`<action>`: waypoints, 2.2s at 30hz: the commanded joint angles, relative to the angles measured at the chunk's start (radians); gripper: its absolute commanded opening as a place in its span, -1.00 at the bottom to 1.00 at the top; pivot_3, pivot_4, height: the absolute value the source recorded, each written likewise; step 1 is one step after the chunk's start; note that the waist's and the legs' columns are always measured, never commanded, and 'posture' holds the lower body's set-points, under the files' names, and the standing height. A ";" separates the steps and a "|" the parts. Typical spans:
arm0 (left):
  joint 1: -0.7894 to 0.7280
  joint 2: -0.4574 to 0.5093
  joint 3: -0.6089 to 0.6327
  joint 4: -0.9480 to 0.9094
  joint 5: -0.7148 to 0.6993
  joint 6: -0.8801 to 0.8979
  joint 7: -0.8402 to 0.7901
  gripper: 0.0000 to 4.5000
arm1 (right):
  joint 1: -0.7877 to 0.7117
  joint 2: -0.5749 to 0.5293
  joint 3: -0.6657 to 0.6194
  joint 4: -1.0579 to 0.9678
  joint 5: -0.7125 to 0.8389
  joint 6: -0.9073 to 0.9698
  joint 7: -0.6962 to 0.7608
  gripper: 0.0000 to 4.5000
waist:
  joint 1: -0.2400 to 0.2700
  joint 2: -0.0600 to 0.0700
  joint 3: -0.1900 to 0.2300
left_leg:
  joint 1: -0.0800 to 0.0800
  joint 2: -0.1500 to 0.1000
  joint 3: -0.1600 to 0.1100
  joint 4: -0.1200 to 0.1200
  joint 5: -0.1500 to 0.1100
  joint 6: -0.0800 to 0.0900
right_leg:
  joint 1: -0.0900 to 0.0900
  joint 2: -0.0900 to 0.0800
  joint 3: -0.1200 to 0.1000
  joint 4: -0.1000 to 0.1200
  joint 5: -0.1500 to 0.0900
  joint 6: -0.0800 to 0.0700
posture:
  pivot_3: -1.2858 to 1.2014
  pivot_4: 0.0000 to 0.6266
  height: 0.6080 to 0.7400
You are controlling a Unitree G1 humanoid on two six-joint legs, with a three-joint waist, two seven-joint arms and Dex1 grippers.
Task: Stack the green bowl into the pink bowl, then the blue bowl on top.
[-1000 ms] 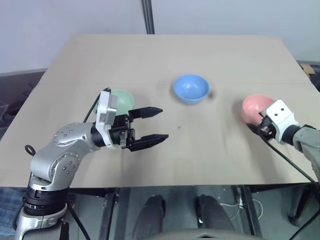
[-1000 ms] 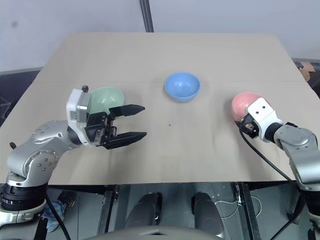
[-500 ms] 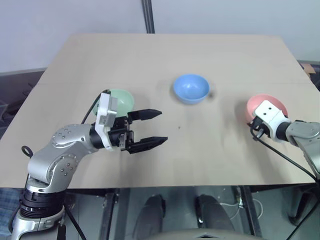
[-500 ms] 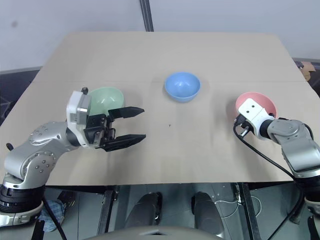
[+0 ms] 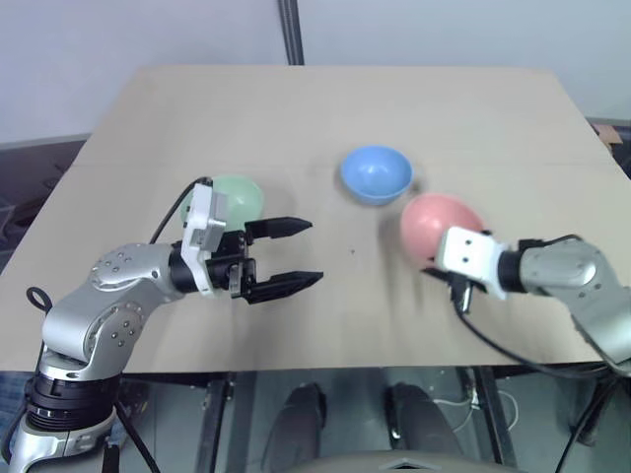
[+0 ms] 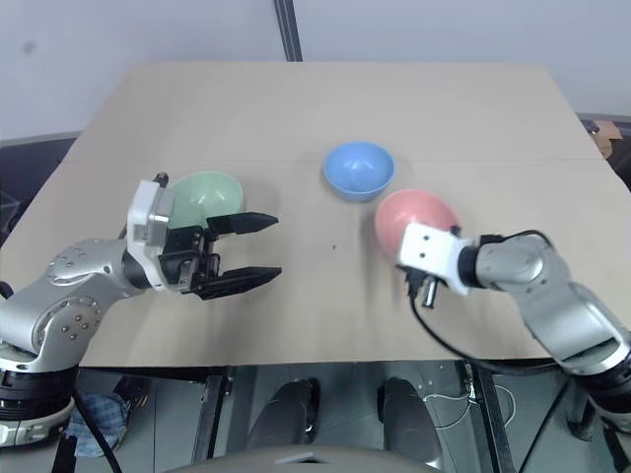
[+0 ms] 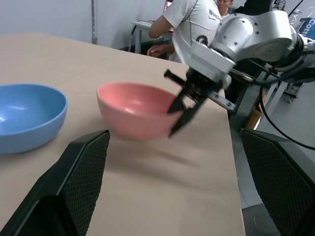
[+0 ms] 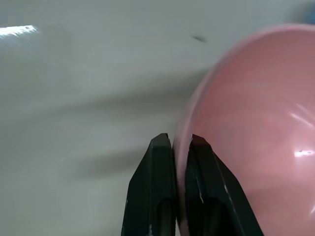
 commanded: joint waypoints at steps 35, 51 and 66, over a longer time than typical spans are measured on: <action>-0.077 -0.026 0.058 0.173 0.221 -0.142 0.138 1.00 | -0.122 0.166 -0.733 -0.067 0.548 0.456 0.014 0.98 | 0.002 0.000 0.000 | 0.000 0.000 -0.001 -0.002 0.000 0.000 | 0.000 0.000 -0.002 0.000 0.000 0.000 | 0.03 -0.52 1.00; -0.055 0.099 0.060 0.353 0.423 -0.293 0.086 1.00 | -0.071 0.036 -0.821 0.019 0.672 0.364 -0.089 0.98 | 0.001 0.000 0.000 | -0.001 0.000 0.000 -0.003 0.000 0.000 | -0.001 -0.001 -0.001 0.000 0.000 0.000 | 0.03 -0.52 1.00; -0.041 0.137 -0.027 0.456 0.624 -0.309 0.136 1.00 | -0.069 -0.030 -0.803 0.058 0.739 0.306 -0.141 0.98 | 0.002 0.000 0.000 | -0.001 -0.001 0.000 -0.003 0.000 0.000 | -0.001 -0.001 -0.001 0.000 0.000 0.000 | 0.03 -0.52 1.00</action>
